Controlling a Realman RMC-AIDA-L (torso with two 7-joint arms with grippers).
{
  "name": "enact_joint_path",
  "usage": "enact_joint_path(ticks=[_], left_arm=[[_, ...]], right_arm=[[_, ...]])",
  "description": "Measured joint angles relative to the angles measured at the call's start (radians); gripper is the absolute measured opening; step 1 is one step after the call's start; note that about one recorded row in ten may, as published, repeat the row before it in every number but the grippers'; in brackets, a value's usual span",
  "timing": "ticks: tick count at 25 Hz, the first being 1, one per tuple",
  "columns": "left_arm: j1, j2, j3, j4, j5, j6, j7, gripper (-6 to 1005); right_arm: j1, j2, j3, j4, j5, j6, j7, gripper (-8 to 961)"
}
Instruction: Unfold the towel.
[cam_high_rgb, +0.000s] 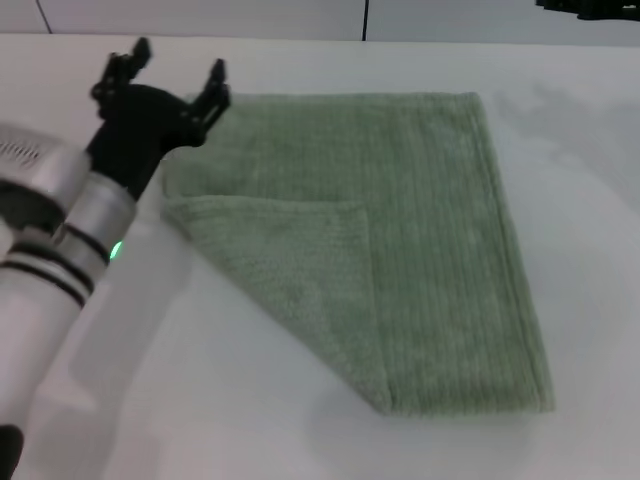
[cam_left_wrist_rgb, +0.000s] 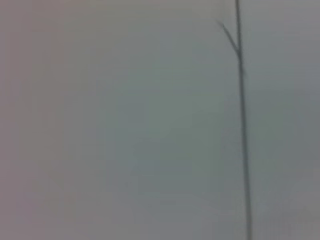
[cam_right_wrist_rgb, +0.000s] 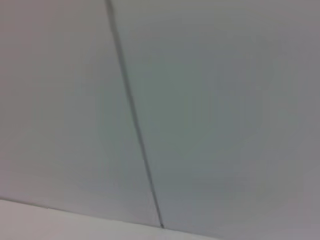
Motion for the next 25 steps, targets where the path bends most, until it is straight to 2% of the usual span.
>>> enact_joint_path(ticks=[1, 2, 3, 5, 6, 7, 8, 10, 11, 12, 13, 15, 17, 18, 19, 20, 22, 25], left_arm=[[0.000, 0.000, 0.000, 0.000, 0.000, 0.000, 0.000, 847], [0.023, 0.005, -0.014, -0.126, 0.025, -0.164, 0.000, 847], [0.023, 0.005, -0.014, -0.126, 0.025, -0.164, 0.000, 847], [0.037, 0.009, -0.039, -0.255, 0.049, -0.365, 0.001, 847], [0.037, 0.009, -0.039, -0.255, 0.049, -0.365, 0.001, 847], [0.046, 0.011, -0.066, -0.407, 0.069, -0.599, 0.003, 847], [0.046, 0.011, -0.066, -0.407, 0.069, -0.599, 0.003, 847], [0.052, 0.010, -0.076, -0.492, 0.080, -0.725, 0.012, 847], [0.054, 0.009, -0.077, -0.529, 0.084, -0.774, 0.023, 847], [0.054, 0.009, -0.077, -0.529, 0.084, -0.774, 0.023, 847], [0.054, 0.009, -0.077, -0.529, 0.084, -0.774, 0.023, 847], [0.054, 0.003, -0.084, -0.672, 0.093, -1.030, 0.075, 847], [0.054, 0.003, -0.084, -0.672, 0.093, -1.030, 0.075, 847], [0.050, 0.003, -0.087, -0.710, 0.094, -1.107, 0.080, 847], [0.050, 0.003, -0.087, -0.710, 0.094, -1.107, 0.080, 847], [0.046, 0.002, -0.087, -0.782, 0.097, -1.220, 0.083, 847], [0.046, 0.002, -0.087, -0.782, 0.097, -1.220, 0.083, 847], [0.038, 0.000, -0.080, -0.818, 0.098, -1.335, 0.106, 847]], right_arm=[[0.000, 0.000, 0.000, 0.000, 0.000, 0.000, 0.000, 726], [0.039, -0.009, 0.020, -0.040, -0.025, 0.029, 0.025, 682], [0.083, -0.022, 0.039, -0.095, -0.047, 0.068, 0.038, 637], [0.188, -0.043, 0.076, -0.230, -0.109, 0.121, 0.043, 549], [0.188, -0.043, 0.076, -0.230, -0.109, 0.121, 0.043, 513], [0.214, -0.046, 0.082, -0.267, -0.134, 0.125, 0.042, 477], [0.234, -0.047, 0.083, -0.293, -0.157, 0.126, 0.042, 441], [0.288, -0.048, 0.084, -0.361, -0.225, 0.135, 0.042, 370], [0.288, -0.048, 0.084, -0.361, -0.225, 0.135, 0.042, 334], [0.300, -0.049, 0.084, -0.374, -0.238, 0.138, 0.042, 298], [0.311, -0.049, 0.083, -0.385, -0.248, 0.146, 0.042, 221], [0.331, -0.049, 0.078, -0.398, -0.254, 0.172, 0.030, 68], [0.337, -0.049, 0.077, -0.402, -0.255, 0.182, 0.023, 54], [0.342, -0.049, 0.076, -0.408, -0.256, 0.190, 0.015, 47], [0.348, -0.049, 0.076, -0.416, -0.256, 0.193, 0.009, 40], [0.355, -0.047, 0.071, -0.431, -0.256, 0.194, 0.003, 33], [0.357, -0.047, 0.064, -0.441, -0.255, 0.190, 0.003, 19], [0.360, -0.040, 0.050, -0.482, -0.246, 0.165, -0.011, -2]])
